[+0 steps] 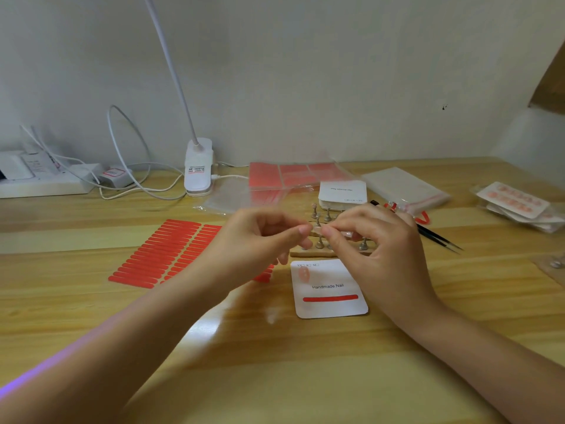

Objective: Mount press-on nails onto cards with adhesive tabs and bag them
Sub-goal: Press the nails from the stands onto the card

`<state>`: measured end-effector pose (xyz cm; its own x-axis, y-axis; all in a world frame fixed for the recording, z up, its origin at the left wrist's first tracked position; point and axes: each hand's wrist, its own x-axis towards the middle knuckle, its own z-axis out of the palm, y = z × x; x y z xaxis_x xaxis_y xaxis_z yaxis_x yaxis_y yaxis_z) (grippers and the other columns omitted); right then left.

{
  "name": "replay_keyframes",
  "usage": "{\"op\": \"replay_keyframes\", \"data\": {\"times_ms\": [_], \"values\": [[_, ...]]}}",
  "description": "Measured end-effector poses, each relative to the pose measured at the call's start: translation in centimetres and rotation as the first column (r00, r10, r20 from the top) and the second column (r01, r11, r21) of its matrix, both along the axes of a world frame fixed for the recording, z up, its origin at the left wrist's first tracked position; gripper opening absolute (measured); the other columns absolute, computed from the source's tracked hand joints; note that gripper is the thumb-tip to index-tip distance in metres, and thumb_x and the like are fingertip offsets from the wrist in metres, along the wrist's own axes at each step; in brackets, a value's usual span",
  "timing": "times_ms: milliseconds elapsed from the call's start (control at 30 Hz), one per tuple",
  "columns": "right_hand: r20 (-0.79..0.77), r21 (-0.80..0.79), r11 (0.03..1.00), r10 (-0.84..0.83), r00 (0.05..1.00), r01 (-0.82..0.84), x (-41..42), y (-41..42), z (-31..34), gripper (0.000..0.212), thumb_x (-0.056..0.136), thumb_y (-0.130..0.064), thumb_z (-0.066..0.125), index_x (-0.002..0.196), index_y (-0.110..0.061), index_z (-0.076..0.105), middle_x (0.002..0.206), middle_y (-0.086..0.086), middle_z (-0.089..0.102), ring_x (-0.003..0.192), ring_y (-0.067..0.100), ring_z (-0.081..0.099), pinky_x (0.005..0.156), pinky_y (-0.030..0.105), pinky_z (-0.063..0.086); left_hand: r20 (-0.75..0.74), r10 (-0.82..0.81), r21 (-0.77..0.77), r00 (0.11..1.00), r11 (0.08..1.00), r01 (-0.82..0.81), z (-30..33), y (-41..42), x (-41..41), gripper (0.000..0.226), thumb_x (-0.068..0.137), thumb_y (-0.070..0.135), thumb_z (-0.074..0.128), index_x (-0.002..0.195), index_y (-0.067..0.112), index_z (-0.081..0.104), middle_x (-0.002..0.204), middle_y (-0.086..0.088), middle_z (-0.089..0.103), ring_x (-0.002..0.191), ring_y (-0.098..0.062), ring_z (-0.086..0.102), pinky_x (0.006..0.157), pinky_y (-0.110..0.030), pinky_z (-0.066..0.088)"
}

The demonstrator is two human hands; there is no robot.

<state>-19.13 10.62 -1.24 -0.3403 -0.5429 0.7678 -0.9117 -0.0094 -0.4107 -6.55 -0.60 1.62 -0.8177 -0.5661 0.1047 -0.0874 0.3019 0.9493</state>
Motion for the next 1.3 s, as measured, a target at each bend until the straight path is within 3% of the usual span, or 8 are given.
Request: {"op": "replay_keyframes", "data": {"times_ms": [167, 400, 633, 867, 1000, 1100, 1200, 1300], "values": [[-0.177, -0.028, 1.0, 0.004, 0.984, -0.009, 0.1, 0.1, 0.0, 0.02, 0.083, -0.032, 0.06, 0.075, -0.017, 0.072, 0.074, -0.006, 0.066, 0.072, 0.011, 0.06, 0.071, 0.034, 0.035, 0.0, -0.03, 0.153, 1.0, 0.988, 0.029, 0.1, 0.2, 0.1, 0.03, 0.074, 0.038, 0.063, 0.084, 0.013, 0.075, 0.078, 0.0, 0.072, 0.054, -0.004, 0.052, 0.057, -0.016, 0.047], [-0.256, -0.023, 0.999, 0.041, 0.966, -0.048, 0.2, 0.3, 0.1, 0.023, 0.082, -0.036, 0.062, 0.076, -0.016, 0.072, 0.078, -0.005, 0.067, 0.074, 0.015, 0.062, 0.074, 0.03, 0.032, 0.06, -0.064, 0.285, 0.996, 0.957, 0.044, 0.1, 0.3, 0.3, 0.028, 0.062, 0.039, 0.07, 0.082, 0.021, 0.076, 0.056, 0.007, 0.061, 0.048, -0.005, 0.052, 0.048, -0.014, 0.038], [-0.241, 0.019, 0.996, 0.09, 0.966, -0.088, -0.1, 0.3, -0.1, 0.024, 0.081, -0.033, 0.063, 0.091, -0.015, 0.073, 0.083, -0.003, 0.065, 0.08, 0.014, 0.06, 0.077, 0.029, 0.035, 0.073, -0.05, 0.25, 0.996, 0.968, 0.03, 0.0, 0.1, 0.4, 0.022, 0.064, 0.037, 0.07, 0.08, 0.022, 0.077, 0.056, 0.007, 0.061, 0.049, -0.003, 0.051, 0.049, -0.015, 0.04], [-0.195, 0.028, 0.989, 0.147, 0.97, -0.144, -0.2, 0.4, -0.2, 0.022, 0.081, -0.031, 0.063, 0.093, -0.015, 0.073, 0.083, -0.003, 0.065, 0.081, 0.01, 0.057, 0.077, 0.029, 0.038, 0.065, -0.079, 0.22, 0.995, 0.974, 0.063, 0.0, -0.1, 0.5, 0.024, 0.062, 0.041, 0.07, 0.079, 0.026, 0.077, 0.058, 0.007, 0.062, 0.051, -0.002, 0.051, 0.051, -0.015, 0.041], [-0.054, 0.002, 0.986, 0.165, 0.985, -0.165, -0.1, 0.4, 0.5, 0.023, 0.076, -0.03, 0.071, 0.09, -0.011, 0.073, 0.083, -0.003, 0.063, 0.078, 0.007, 0.058, 0.077, 0.035, 0.046, 0.054, -0.067, -0.071, 0.996, 0.995, 0.071, -0.7, -0.6, 0.8, 0.009, 0.076, 0.032, 0.069, 0.081, 0.026, 0.074, 0.064, 0.01, 0.068, 0.056, -0.001, 0.056, 0.053, -0.013, 0.045], [0.116, -0.034, 0.973, 0.232, 0.966, -0.229, -0.4, 0.6, 1.8, 0.02, 0.075, -0.026, 0.071, 0.092, -0.015, 0.071, 0.083, -0.005, 0.062, 0.069, 0.004, 0.055, 0.074, 0.017, 0.046, 0.111, -0.057, -0.422, 0.992, 0.901, 0.099, -1.9, -1.0, 1.2, 0.012, 0.078, 0.028, 0.071, 0.089, 0.026, 0.071, 0.076, 0.014, 0.066, 0.067, -0.003, 0.056, 0.059, -0.012, 0.042], [0.214, -0.019, 0.966, 0.257, 0.942, -0.26, -0.8, 0.8, 2.6, 0.02, 0.074, -0.032, 0.066, 0.091, -0.022, 0.068, 0.086, -0.011, 0.063, 0.07, 0.006, 0.055, 0.068, 0.01, 0.042, 0.162, -0.051, -0.57, 0.985, 0.81, 0.136, -2.7, -0.9, 1.3, 0.02, 0.078, 0.035, 0.071, 0.097, 0.026, 0.07, 0.08, 0.013, 0.058, 0.073, -0.008, 0.053, 0.063, -0.016, 0.042], [0.266, 0.077, 0.943, 0.293, 0.918, -0.323, -0.9, 1.2, 2.0, 0.023, 0.073, -0.035, 0.064, 0.09, -0.02, 0.071, 0.08, -0.008, 0.064, 0.067, 0.008, 0.055, 0.06, 0.017, 0.045, 0.177, -0.05, -0.631, 0.983, 0.761, 0.152, -2.9, -1.0, 1.2, 0.026, 0.079, 0.037, 0.07, 0.102, 0.024, 0.07, 0.089, 0.011, 0.057, 0.076, -0.006, 0.053, 0.067, -0.018, 0.042]]}}
